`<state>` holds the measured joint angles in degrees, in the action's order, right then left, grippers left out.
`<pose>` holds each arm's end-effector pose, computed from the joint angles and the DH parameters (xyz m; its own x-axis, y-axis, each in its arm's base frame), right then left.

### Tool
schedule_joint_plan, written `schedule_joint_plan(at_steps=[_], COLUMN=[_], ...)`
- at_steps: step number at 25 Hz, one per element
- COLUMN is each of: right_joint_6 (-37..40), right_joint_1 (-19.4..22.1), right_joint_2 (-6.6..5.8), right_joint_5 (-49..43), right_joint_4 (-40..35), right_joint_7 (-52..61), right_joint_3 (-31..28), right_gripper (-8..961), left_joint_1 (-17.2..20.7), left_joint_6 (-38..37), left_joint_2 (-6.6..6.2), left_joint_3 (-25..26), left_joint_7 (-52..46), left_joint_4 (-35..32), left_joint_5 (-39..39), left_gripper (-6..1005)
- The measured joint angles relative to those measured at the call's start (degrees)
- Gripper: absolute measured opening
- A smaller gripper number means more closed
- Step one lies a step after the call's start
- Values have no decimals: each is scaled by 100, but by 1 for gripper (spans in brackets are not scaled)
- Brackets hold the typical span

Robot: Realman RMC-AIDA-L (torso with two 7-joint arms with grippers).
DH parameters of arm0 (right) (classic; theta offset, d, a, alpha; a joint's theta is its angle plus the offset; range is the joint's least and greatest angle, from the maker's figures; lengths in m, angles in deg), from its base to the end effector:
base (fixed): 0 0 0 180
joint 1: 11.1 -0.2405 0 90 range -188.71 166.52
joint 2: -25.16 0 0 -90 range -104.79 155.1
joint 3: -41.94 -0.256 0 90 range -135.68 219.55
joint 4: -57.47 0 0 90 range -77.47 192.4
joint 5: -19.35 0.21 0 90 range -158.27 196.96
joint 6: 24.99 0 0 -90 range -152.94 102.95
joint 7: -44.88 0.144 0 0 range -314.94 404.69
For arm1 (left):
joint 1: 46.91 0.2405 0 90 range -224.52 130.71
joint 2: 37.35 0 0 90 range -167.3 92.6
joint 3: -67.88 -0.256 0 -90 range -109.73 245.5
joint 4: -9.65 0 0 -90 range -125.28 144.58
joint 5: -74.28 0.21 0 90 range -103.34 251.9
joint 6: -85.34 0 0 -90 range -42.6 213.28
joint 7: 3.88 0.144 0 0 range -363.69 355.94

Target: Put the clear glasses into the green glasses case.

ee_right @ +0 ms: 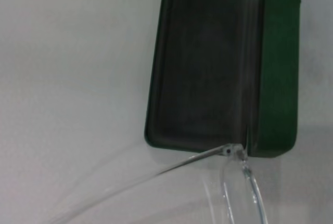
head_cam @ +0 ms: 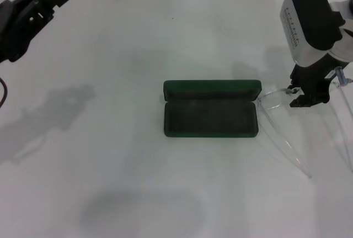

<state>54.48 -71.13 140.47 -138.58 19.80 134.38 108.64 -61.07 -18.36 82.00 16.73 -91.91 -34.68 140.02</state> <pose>0.1788 0.4267 -0.0129 0.8129 0.1405 0.5652 0.1880 -0.9818 -0.0264 -0.2396 0.2747 0.0761 0.2701 0.1642 0.9487 0.4884 -0.8725 0.0120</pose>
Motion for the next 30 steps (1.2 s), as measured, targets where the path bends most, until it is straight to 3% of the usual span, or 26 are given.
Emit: schedule_joint_plan(at_steps=[7, 10, 15, 22, 30], right_joint_6=[15, 132, 302, 1165, 2590], right_joint_1=[45, 59, 106, 643, 1292], right_joint_2=[0, 0, 6, 18, 4], right_joint_5=[-5, -38, -86, 125, 931], right_joint_4=[-75, -133, -288, -1503, -3609], right_joint_7=[59, 94, 136, 257, 360], right_joint_3=[0, 0, 0, -202, -1481], right_gripper=[266, 145, 121, 123, 121], left_joint_1=[48, 63, 70, 68, 2], left_joint_6=[-5, -10, -18, -41, -323], left_joint_2=[0, 0, 0, 0, -32], left_joint_3=[0, 0, 0, 0, -23], left_joint_7=[-1, -2, -3, -4, 145], left_joint_4=[9, 12, 18, 21, -38], left_joint_5=[0, 0, 0, -8, -3], left_gripper=[156, 157, 157, 156, 156])
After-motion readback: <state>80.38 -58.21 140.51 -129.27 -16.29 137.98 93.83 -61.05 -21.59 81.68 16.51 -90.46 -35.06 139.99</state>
